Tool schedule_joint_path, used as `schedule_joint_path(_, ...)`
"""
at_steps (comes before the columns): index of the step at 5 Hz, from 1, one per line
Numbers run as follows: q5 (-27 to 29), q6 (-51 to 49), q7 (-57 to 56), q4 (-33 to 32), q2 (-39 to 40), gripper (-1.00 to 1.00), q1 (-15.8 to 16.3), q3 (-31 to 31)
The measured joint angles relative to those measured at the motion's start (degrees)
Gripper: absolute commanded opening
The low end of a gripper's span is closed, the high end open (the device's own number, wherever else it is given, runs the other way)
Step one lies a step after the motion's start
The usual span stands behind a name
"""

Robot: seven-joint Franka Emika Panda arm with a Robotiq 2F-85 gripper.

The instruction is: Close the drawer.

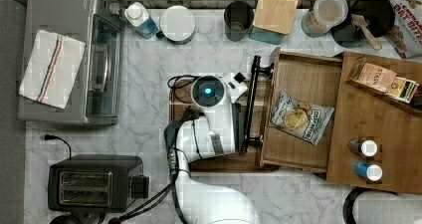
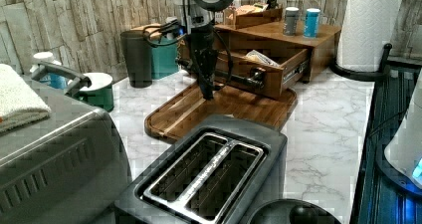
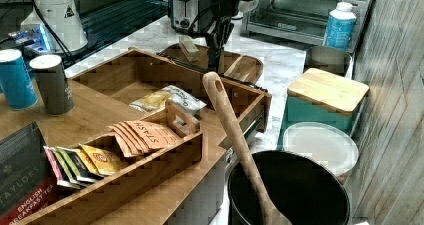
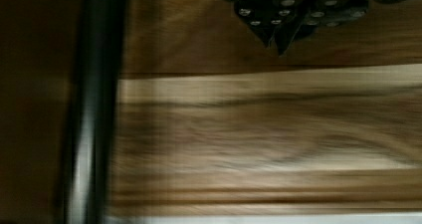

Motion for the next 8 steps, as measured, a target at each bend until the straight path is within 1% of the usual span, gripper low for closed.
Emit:
schedule_joint_path(2, -0.06, 1.99, -1.37, -0.22, 0.98, -1.0, -5.85, -1.16)
schedule_joint_path(3, -0.04, 2.18, -7.95, -0.34, 0.7, -1.0, -6.9, -1.54)
schedule_joint_path(4, 0.9, 2.18, -16.87, -0.11, 0.56, -1.0, -8.92, -1.19)
schedule_joint_path(5, 4.99, -0.45, -24.51, 1.12, 0.7, -1.0, -11.9, -1.21)
schedule_joint_path(6, 8.39, -1.37, -30.02, 2.8, 0.73, -1.0, -14.21, -3.15)
schedule_joint_path(7, 12.9, -0.64, -37.18, 4.59, 1.16, -1.0, -18.33, -4.05)
schedule_joint_path(8, 17.24, -0.64, -45.01, 5.93, 2.21, -1.0, -23.23, -4.11)
